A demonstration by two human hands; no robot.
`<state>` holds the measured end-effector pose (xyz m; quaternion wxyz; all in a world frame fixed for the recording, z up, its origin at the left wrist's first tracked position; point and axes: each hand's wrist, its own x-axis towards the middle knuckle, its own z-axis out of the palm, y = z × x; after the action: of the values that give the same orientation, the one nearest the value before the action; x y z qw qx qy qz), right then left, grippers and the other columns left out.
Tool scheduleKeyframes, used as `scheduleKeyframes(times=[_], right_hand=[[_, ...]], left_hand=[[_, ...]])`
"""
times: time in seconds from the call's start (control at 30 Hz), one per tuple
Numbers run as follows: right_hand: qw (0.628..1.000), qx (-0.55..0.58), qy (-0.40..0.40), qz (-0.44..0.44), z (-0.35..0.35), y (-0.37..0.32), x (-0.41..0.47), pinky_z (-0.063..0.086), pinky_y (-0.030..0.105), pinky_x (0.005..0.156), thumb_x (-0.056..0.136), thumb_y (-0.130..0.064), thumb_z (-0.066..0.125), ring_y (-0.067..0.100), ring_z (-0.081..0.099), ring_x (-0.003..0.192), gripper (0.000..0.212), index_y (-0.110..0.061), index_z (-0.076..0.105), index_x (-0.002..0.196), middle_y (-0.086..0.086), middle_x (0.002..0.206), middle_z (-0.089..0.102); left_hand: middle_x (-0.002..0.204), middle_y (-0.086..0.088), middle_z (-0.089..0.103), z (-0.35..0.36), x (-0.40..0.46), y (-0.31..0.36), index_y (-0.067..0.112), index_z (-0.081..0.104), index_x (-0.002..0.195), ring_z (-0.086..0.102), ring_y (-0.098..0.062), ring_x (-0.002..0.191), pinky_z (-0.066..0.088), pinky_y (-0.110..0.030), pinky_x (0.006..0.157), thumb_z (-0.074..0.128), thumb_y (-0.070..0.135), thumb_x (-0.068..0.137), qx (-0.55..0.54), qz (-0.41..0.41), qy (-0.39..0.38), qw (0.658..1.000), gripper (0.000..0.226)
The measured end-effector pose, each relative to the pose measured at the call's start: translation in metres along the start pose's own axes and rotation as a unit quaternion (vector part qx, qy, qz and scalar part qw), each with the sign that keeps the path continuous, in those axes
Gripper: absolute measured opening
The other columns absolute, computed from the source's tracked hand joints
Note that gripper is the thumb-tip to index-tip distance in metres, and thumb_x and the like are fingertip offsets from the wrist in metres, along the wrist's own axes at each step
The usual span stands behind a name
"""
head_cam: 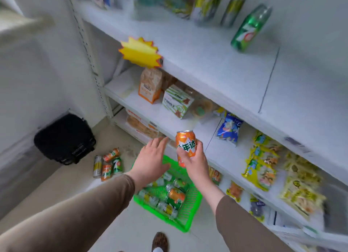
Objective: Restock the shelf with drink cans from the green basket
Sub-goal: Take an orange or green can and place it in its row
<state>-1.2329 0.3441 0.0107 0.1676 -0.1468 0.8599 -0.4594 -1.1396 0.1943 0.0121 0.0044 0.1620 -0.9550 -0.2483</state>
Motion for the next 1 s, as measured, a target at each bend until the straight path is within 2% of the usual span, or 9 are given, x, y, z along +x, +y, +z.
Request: scheduleKeyframes(times=[0.07,0.1,0.2,0.3,0.37,0.5,0.6,0.73,1.0], right_hand=[[0.999,0.042,0.018,-0.022,-0.024,-0.047,-0.002,0.043,0.006,0.072,0.074,-0.076,0.058,-0.008,0.063,0.09,0.061,-0.037,0.046,0.119,-0.012,0.105,0.066],[0.997,0.063,0.025,-0.031,-0.035,-0.068,0.0,0.047,0.011,0.078,0.075,-0.075,0.058,-0.002,0.065,0.095,0.062,-0.035,0.046,0.121,-0.009,0.108,0.066],[0.991,0.117,0.033,-0.051,-0.068,-0.118,0.011,0.054,0.039,0.095,0.079,-0.062,0.069,0.013,0.067,0.106,0.065,-0.027,0.049,0.129,-0.001,0.117,0.067],[0.987,0.133,0.061,-0.064,-0.1,-0.151,0.033,0.055,0.046,0.095,0.082,-0.039,0.08,0.011,0.068,0.104,0.052,-0.026,0.055,0.126,-0.004,0.114,0.07],[0.984,0.139,0.092,-0.065,-0.118,-0.165,0.054,0.056,0.049,0.091,0.078,-0.035,0.084,0.012,0.07,0.097,0.046,-0.027,0.058,0.116,-0.006,0.105,0.072],[0.981,0.14,0.127,-0.033,-0.154,-0.174,0.105,0.057,0.045,0.093,0.074,-0.036,0.086,0.011,0.07,0.096,0.051,-0.028,0.057,0.115,-0.009,0.104,0.071],[0.979,0.147,0.142,-0.015,-0.178,-0.167,0.146,0.055,0.045,0.096,0.075,-0.03,0.086,0.015,0.069,0.1,0.053,-0.024,0.056,0.117,-0.004,0.108,0.07],[0.976,0.152,0.154,-0.011,-0.205,-0.155,0.2,0.054,0.033,0.088,0.076,-0.024,0.087,0.016,0.068,0.101,0.051,-0.025,0.054,0.115,-0.001,0.11,0.07],[0.969,0.142,0.199,-0.027,-0.242,-0.137,0.296,0.052,0.034,0.096,0.075,-0.023,0.088,0.018,0.066,0.104,0.056,-0.027,0.053,0.119,-0.001,0.115,0.067]], left_hand=[[0.151,-0.002,0.033,-0.045,0.004,0.019,0.017,0.023,0.153,0.031,-0.024,0.138,0.034,-0.038,0.111,0.069,0.047,0.078,-0.006,0.036,0.028,0.999,0.093],[0.151,-0.002,0.032,-0.064,0.008,0.029,0.017,0.023,0.153,0.031,-0.024,0.138,0.032,-0.037,0.112,0.068,0.049,0.079,-0.006,0.058,0.041,0.997,0.093],[0.152,-0.003,0.031,-0.112,0.026,0.057,0.016,0.022,0.154,0.03,-0.023,0.139,0.031,-0.037,0.113,0.068,0.052,0.079,-0.009,0.116,0.069,0.991,0.094],[0.152,-0.004,0.031,-0.143,0.053,0.081,0.017,0.022,0.154,0.03,-0.024,0.138,0.028,-0.036,0.115,0.069,0.051,0.08,-0.018,0.143,0.087,0.986,0.094],[0.154,-0.004,0.031,-0.156,0.076,0.095,0.016,0.023,0.154,0.028,-0.025,0.139,0.023,-0.034,0.116,0.069,0.052,0.08,-0.012,0.147,0.102,0.984,0.094],[0.156,-0.004,0.027,-0.166,0.131,0.123,0.018,0.02,0.154,0.025,-0.024,0.143,0.027,-0.04,0.117,0.068,0.053,0.081,-0.003,0.142,0.094,0.985,0.095],[0.156,-0.006,0.027,-0.163,0.174,0.146,0.017,0.017,0.155,0.025,-0.025,0.142,0.03,-0.041,0.115,0.067,0.052,0.082,0.011,0.128,0.078,0.989,0.094],[0.154,-0.007,0.029,-0.15,0.224,0.175,0.015,0.019,0.153,0.027,-0.027,0.14,0.031,-0.04,0.112,0.068,0.049,0.082,0.013,0.112,0.071,0.991,0.093],[0.146,-0.009,0.038,-0.121,0.304,0.222,0.014,0.025,0.15,0.035,-0.028,0.133,0.036,-0.04,0.108,0.065,0.038,0.082,0.014,0.124,0.059,0.99,0.083]])
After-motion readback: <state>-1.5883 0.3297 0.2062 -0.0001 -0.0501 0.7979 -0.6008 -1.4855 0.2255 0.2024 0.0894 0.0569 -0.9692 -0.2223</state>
